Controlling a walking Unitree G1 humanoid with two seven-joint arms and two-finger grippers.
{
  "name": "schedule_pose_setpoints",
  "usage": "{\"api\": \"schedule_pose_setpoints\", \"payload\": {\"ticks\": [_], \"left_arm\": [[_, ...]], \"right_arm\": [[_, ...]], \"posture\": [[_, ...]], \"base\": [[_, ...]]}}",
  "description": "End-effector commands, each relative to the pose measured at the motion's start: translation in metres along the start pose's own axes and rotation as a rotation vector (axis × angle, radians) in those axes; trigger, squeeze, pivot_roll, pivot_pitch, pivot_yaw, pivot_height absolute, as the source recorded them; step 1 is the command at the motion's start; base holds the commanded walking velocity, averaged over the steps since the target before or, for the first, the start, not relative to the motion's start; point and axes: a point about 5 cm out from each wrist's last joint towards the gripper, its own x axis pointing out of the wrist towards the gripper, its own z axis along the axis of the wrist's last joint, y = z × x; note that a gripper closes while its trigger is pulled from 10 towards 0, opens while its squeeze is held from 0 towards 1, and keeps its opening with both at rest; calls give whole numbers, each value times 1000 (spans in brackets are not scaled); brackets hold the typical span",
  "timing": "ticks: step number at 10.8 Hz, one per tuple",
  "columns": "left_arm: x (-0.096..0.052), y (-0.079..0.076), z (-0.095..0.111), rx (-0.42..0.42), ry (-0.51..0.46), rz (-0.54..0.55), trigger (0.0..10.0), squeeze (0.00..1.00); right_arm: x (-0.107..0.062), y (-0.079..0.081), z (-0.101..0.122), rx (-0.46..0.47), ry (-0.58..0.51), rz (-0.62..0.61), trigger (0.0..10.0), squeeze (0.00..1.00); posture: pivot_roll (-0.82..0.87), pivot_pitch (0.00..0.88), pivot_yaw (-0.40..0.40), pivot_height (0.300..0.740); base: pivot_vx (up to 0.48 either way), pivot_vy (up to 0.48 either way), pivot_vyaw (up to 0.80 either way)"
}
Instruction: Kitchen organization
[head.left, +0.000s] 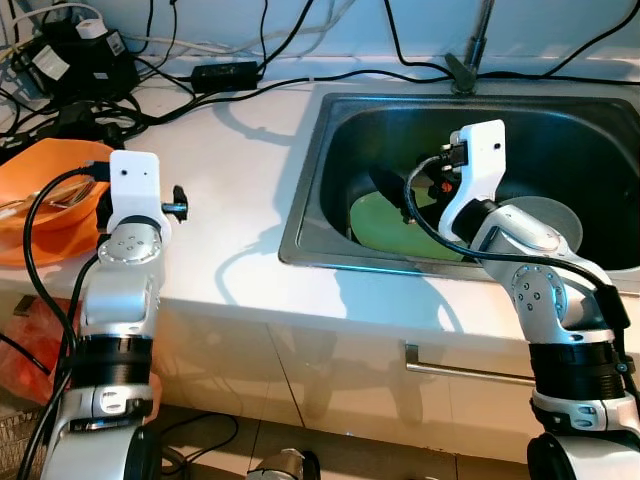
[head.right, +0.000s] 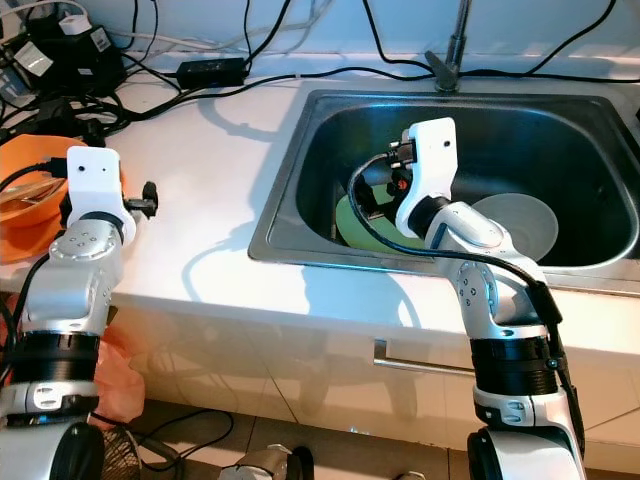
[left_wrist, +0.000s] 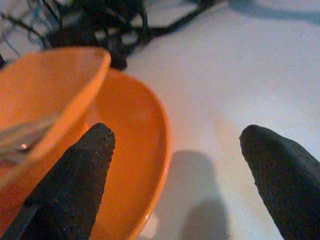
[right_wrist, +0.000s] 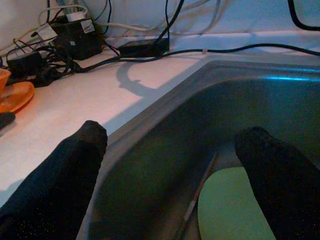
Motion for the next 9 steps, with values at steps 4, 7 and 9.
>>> {"api": "schedule_pose_setpoints", "payload": {"ticks": [4,7,9], "left_arm": [[10,6,-1,-170,131,-17,10000,0],[11,2,-4,-267,205,-58,10000,0],[12,-2,-5,-319,244,-86,10000,0]], "right_arm": [[-2,4,1,-5,2,15,10000,0],[-2,3,0,-6,5,12,10000,0],[-2,3,0,-7,7,10,10000,0]], "posture": [[143,102,121,740],[143,105,118,740],[141,105,117,740]], "base": [[0,0,0],[0,0,0],[0,0,0]]}}
